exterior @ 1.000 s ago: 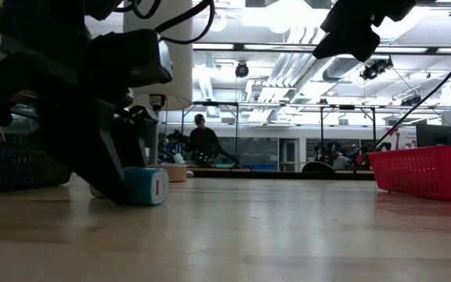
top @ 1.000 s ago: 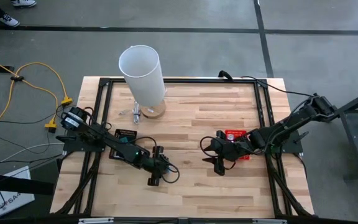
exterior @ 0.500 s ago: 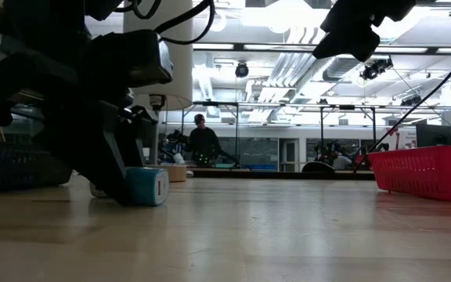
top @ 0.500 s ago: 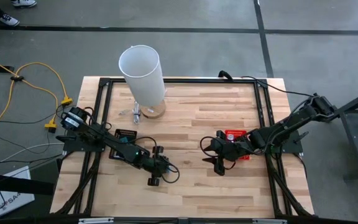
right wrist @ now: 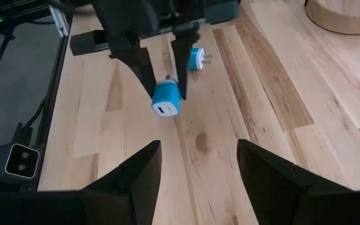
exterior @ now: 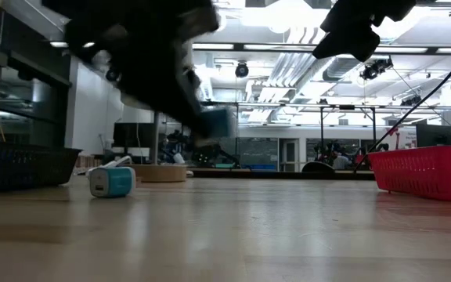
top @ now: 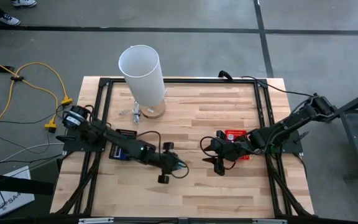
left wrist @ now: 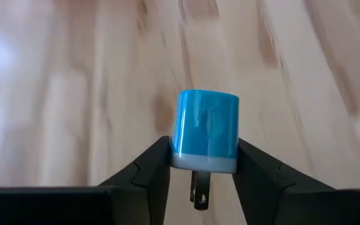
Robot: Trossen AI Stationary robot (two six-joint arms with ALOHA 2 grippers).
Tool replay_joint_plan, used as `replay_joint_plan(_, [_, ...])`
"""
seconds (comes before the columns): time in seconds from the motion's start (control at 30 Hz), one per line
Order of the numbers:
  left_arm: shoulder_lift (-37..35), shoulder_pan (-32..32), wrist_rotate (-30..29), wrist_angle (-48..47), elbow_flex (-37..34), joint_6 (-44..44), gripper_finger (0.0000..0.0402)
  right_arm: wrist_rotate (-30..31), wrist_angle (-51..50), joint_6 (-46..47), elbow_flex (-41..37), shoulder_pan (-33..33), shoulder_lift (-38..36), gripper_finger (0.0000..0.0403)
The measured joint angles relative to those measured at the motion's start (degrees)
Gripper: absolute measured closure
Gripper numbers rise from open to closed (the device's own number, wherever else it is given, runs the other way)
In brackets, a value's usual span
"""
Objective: Pick & Place Office items
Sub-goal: Put the right blue charger adapter into the red bin
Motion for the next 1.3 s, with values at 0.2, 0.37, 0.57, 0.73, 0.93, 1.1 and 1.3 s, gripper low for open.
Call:
replay_joint_plan(0.2, [-0.02,1.48,-2.67,6.48,2.24,4.05,0.0265,0.00,0.01,0.01,0.00,0.02,0.00,0.0207])
replay_joint_plan(0.37, [-0.02,2.26,-4.18,13.29,2.24,5.24,0.0265,0.02,0.01,0.01,0.00,0.00,0.00,0.0207])
replay_joint_plan(0.57, [-0.04,2.62,-6.06,18.47,2.24,6.49,0.0265,0.00,0.01,0.01,0.00,0.02,0.00,0.0207])
replay_joint_plan(0.73, [-0.04,2.84,-6.06,18.69,2.24,6.59,0.0262,0.00,0.03,0.01,0.00,0.02,0.00,0.0207])
replay_joint_plan(0.93, [-0.04,2.85,-6.04,18.86,2.24,6.59,0.0256,0.01,0.01,-0.01,0.00,0.02,0.00,0.0207])
replay_joint_plan(1.1, [-0.04,2.86,-6.06,18.84,2.24,6.57,0.0255,0.86,1.28,0.24,0.00,-0.04,0.00,0.0207])
replay_joint_plan(1.3, [-0.04,2.84,-6.06,18.84,2.24,6.52,0.0254,0.44,5.24,1.14,0.00,-0.04,0.00,0.0207])
